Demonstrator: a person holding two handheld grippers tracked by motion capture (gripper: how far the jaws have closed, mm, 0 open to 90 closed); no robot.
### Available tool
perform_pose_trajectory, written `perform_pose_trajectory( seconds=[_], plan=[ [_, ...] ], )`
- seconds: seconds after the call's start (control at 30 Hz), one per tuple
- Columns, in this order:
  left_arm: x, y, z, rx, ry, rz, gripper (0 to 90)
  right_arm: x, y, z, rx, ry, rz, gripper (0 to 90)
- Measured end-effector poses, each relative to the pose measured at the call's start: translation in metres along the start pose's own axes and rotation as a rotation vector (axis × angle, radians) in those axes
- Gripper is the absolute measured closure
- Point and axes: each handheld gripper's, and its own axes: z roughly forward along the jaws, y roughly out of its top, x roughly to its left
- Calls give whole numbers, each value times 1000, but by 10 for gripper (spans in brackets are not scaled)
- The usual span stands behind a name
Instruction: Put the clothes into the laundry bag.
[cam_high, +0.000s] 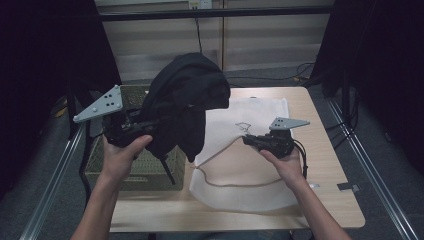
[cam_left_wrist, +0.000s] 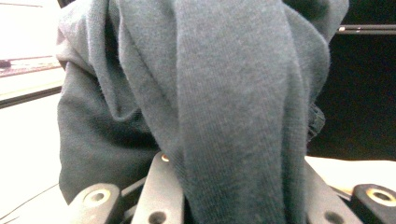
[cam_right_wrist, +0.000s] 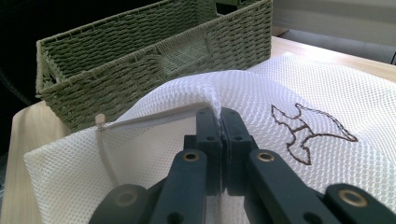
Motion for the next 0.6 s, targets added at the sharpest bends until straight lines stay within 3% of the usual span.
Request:
perform_pose_trajectory(
  seconds=[0.13,0.3,0.5,0.6],
  plan=[
    [-5,-2,10,25,-27,8,755,0,0,-2,-2,-3,0,885],
    [-14,-4,19,18,-71,-12,755,-1,-1,-2,-5,-2,7,885],
    [-26,-13,25,95,-96,17,754,-1,-1,-4,-6,-1,13,885],
    [-30,-18,27,100,-115,1,754,-2,-2,-3,-7,2,12,885]
  ],
)
